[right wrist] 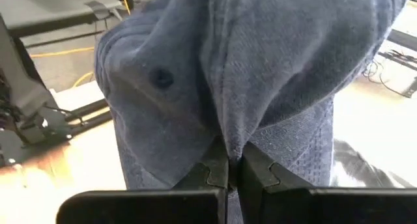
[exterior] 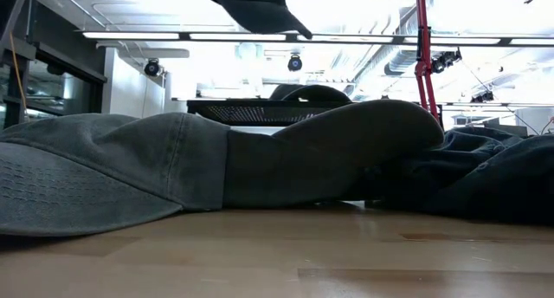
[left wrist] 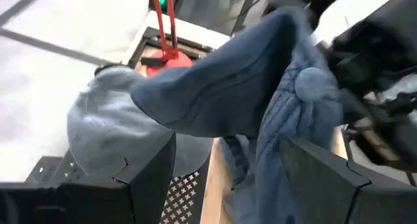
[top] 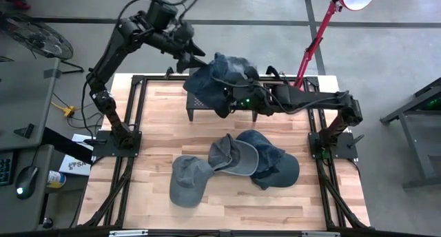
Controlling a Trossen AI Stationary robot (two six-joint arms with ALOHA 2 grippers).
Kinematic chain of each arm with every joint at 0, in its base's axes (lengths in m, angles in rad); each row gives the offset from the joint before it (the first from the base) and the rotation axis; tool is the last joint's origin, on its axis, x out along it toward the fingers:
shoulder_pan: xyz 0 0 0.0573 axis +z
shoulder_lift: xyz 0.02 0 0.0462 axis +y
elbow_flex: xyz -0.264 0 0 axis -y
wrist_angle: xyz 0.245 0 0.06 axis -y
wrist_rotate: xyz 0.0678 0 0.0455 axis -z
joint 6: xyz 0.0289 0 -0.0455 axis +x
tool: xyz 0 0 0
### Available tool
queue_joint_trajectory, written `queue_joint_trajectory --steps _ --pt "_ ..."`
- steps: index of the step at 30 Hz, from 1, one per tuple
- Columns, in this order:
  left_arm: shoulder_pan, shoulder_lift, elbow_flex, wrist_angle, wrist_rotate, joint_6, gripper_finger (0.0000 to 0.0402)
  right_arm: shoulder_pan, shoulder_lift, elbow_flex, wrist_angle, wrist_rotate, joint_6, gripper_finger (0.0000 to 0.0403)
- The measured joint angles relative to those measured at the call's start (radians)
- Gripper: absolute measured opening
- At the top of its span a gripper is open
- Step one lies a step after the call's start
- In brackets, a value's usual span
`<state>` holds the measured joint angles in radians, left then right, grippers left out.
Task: Pick & Place hat
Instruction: Put the left blue cap on the shelf
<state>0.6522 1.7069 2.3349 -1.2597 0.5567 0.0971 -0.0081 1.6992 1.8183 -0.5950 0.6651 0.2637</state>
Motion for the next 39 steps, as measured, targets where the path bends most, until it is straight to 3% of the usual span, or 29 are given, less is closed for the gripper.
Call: queue_joint_trajectory --steps 7,18,29,39 --pt "-0.039 0.009 -0.001 0.008 -0.035 -0.027 0.0271 0.001 -0.001 0.0 -0.002 -0.049 -0.018 0.0001" --pt "-0.064 0.013 0.0 0.009 0.16 -0.07 0.0271 0.043 0.007 -0.001 -0.042 -0.075 -0.018 0.0001" --pt "-0.065 0.013 0.0 0.014 0.249 -0.141 0.0271 0.117 0.003 -0.001 -0.082 -0.024 -0.001 0.0001" --pt "-0.142 0.013 0.0 -0.024 0.152 -0.182 0.0271 0.106 -0.005 0.0 -0.082 -0.018 0.007 0.0001"
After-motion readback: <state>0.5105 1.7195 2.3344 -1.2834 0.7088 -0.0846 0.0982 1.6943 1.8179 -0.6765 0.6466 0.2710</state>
